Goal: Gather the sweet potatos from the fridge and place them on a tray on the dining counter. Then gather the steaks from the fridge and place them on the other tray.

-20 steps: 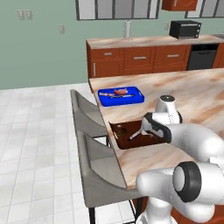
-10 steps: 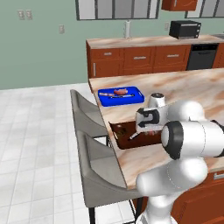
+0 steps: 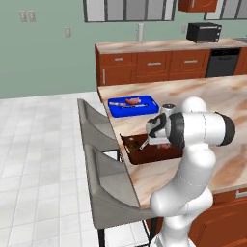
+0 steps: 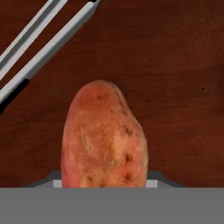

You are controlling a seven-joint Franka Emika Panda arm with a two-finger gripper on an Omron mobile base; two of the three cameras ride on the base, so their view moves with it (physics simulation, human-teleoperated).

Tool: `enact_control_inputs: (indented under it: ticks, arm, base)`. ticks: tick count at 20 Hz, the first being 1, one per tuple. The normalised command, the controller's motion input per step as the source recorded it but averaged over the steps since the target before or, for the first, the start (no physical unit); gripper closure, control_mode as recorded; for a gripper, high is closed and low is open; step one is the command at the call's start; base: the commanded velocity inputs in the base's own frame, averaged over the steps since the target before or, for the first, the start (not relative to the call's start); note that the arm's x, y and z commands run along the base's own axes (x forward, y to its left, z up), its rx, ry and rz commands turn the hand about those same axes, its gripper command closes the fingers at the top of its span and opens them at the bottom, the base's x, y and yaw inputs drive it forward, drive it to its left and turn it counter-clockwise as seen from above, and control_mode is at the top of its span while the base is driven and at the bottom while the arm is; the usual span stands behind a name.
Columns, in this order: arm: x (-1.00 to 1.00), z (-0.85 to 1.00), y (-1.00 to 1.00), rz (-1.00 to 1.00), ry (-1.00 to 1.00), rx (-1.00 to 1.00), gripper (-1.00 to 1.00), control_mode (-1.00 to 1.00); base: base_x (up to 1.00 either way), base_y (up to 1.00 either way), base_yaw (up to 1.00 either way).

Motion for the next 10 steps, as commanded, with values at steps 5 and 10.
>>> enact_control_inputs:
  ticks: [5, 10]
  arm:
    - [0.03, -0.04, 0.00, 0.00, 0.04, 0.00, -1.00, -1.00]
    - [-0.05, 0.17, 0.00, 0.00, 0.00, 0.00, -1.00, -1.00]
  base:
    - [0.00, 0.00, 0.00]
    - [0.00, 0.00, 0.00]
